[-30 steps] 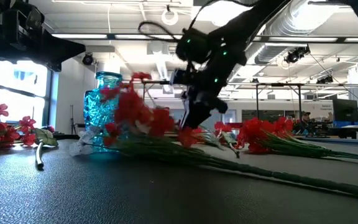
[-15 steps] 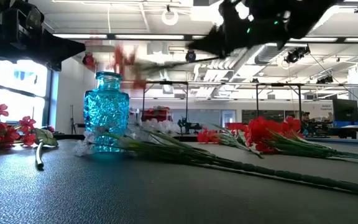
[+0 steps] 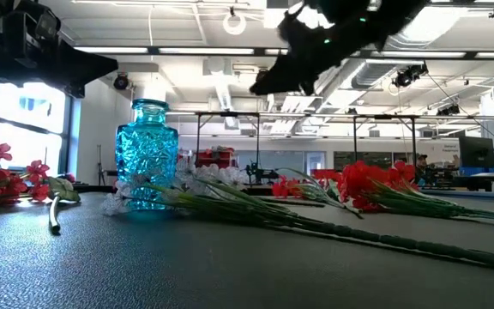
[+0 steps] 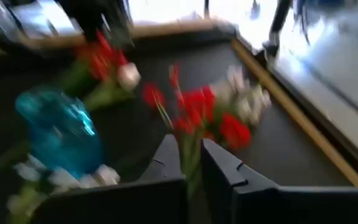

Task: Sort flowers into vase by color
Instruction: Put the red flowers into the blue vase

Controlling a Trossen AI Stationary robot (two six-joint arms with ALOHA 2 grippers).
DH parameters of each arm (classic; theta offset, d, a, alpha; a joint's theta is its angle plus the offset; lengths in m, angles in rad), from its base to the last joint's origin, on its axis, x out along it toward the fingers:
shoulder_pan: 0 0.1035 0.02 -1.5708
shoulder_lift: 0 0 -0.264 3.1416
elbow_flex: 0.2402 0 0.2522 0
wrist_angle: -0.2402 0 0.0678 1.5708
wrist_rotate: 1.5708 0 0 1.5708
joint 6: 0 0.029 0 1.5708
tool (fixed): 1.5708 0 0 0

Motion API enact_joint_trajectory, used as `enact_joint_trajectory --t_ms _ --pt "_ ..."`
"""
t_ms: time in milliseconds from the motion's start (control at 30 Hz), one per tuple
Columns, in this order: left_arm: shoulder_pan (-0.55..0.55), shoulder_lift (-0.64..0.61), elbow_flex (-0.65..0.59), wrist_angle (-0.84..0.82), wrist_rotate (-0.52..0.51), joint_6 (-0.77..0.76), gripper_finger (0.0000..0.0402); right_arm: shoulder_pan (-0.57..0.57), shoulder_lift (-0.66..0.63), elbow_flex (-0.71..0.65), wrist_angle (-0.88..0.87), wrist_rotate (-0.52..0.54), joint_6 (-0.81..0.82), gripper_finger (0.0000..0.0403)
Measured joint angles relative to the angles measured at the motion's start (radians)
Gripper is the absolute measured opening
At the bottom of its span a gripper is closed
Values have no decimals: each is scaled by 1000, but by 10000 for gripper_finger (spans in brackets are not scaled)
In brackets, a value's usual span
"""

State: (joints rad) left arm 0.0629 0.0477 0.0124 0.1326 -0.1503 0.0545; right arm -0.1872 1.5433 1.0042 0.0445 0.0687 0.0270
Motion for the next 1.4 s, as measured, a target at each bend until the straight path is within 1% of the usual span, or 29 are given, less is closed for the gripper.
enact_joint_trajectory --t_ms 67,167,300,367,467,567,700,800,933,967,1133,1233,1333,1400 --pt "0 0 0 1 -8 0 7 -14 77 105 -141 -5 21 50" --pt "0 0 0 1 -13 -2 7 -29 223 251 -317 -46 45 114" --pt "0 0 0 -3 -13 -19 7 -29 413 420 -460 -63 48 191" --pt "0 0 0 -3 -13 -18 7 -26 490 494 -513 -58 65 215" --pt "0 0 0 -4 -13 -18 7 -26 583 570 -555 -55 76 223" --pt "0 0 0 -9 -13 -18 7 -27 640 619 -559 -48 82 205" --pt "0 0 0 -16 -13 -18 7 -27 679 645 -569 -16 81 157" --pt "0 0 0 -16 -13 -18 7 -27 690 645 -570 -16 81 107" --pt "0 0 0 -16 -13 -18 7 -30 692 635 -561 -13 81 25" --pt "0 0 0 -17 -13 -17 7 -30 691 633 -556 -11 80 13" --pt "0 0 0 -35 -13 -17 7 -27 650 615 -561 55 89 3" --pt "0 0 0 -51 -14 -17 7 -22 564 515 -434 55 105 1" --pt "0 0 0 -59 -14 -17 7 -18 443 326 -231 33 136 1" --pt "0 0 0 -60 -14 -17 7 -14 352 186 -54 35 152 0"
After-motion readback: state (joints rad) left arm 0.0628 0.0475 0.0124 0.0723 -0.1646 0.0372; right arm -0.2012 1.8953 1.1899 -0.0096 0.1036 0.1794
